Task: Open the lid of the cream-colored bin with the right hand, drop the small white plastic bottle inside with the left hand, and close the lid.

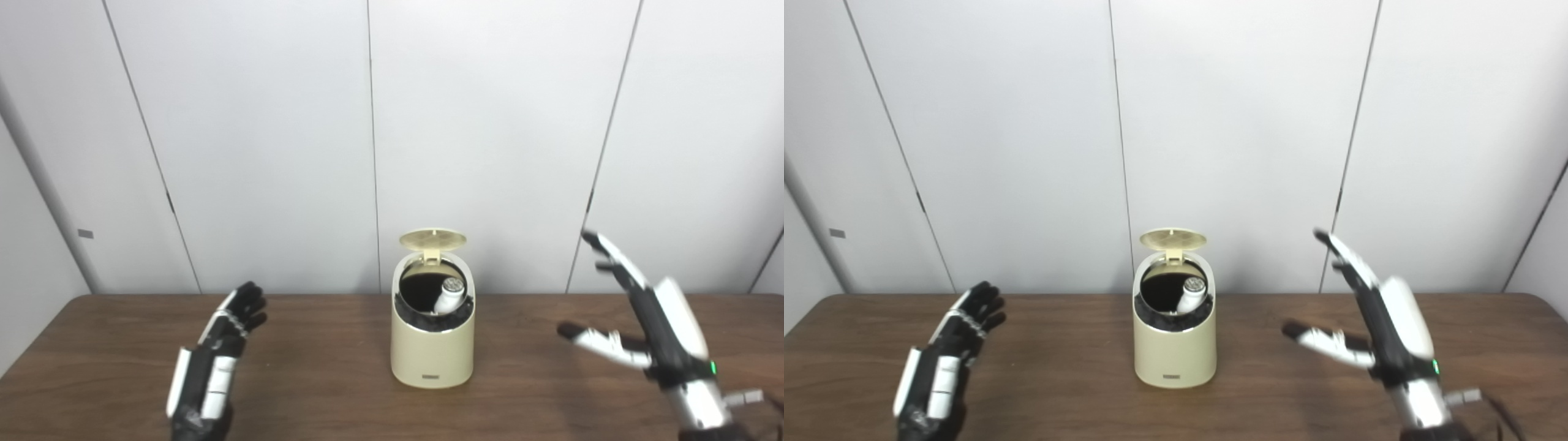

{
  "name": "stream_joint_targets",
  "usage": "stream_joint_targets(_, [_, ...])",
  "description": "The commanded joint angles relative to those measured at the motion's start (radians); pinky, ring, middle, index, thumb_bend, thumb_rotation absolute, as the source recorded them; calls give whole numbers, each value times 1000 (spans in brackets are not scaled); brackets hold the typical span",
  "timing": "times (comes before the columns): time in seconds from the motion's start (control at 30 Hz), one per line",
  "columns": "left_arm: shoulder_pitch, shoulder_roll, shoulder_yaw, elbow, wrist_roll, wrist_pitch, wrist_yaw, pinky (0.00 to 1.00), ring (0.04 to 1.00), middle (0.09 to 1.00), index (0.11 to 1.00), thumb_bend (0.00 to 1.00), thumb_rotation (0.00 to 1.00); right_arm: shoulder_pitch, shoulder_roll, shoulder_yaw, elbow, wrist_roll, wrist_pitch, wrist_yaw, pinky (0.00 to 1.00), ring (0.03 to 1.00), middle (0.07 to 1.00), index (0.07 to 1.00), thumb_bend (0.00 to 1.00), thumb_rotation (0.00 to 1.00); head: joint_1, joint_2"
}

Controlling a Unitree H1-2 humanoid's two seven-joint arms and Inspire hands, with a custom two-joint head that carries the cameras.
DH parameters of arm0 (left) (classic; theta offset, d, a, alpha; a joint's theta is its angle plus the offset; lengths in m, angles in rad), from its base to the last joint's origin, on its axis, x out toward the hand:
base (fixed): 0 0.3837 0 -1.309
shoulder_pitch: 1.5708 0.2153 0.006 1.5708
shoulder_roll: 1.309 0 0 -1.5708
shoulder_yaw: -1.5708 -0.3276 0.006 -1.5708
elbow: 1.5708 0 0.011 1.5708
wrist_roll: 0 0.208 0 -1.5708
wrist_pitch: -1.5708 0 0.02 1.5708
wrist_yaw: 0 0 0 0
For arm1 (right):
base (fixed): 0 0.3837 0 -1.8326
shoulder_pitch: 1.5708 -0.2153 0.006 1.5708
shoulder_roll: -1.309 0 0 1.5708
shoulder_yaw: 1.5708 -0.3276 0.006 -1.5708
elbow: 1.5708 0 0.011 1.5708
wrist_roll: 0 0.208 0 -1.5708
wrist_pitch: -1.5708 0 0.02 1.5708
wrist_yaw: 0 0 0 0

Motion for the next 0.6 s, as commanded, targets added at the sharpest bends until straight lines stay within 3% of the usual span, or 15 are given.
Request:
stream_joint_targets(0.0, [-28,9,2,-21,28,2,5,924,897,915,911,730,873,-79,-28,7,-75,1,89,87,774,912,918,923,802,814,0,0])
stream_joint_targets(0.07, [-23,1,1,-12,42,-2,5,947,909,924,915,736,894,-140,-69,35,-114,18,176,206,747,959,960,959,821,830,0,3])
stream_joint_targets(0.17, [-13,-4,-4,-8,57,1,1,990,939,933,927,765,918,-214,-111,80,-146,-9,267,327,706,996,996,996,947,871,1,5])
stream_joint_targets(0.23, [-9,-4,-8,-9,66,4,-2,998,954,936,931,770,932,-250,-129,105,-154,-31,297,372,778,999,999,999,988,887,2,4])
stream_joint_targets(0.3, [-10,-5,-9,-7,74,4,-1,1000,961,936,935,767,950,-291,-141,130,-145,-47,302,403,901,1000,1000,1000,999,882,1,3])
stream_joint_targets(0.37, [-13,-8,-10,-3,81,1,1,971,952,928,928,756,947,-332,-145,150,-123,-55,297,422,962,1000,1000,1000,1000,885,2,3])
stream_joint_targets(0.57, [-9,-17,-14,-16,104,10,10,905,935,920,926,765,934,-438,-137,198,-64,-51,308,485,1000,1000,1000,1000,1000,877,3,5])
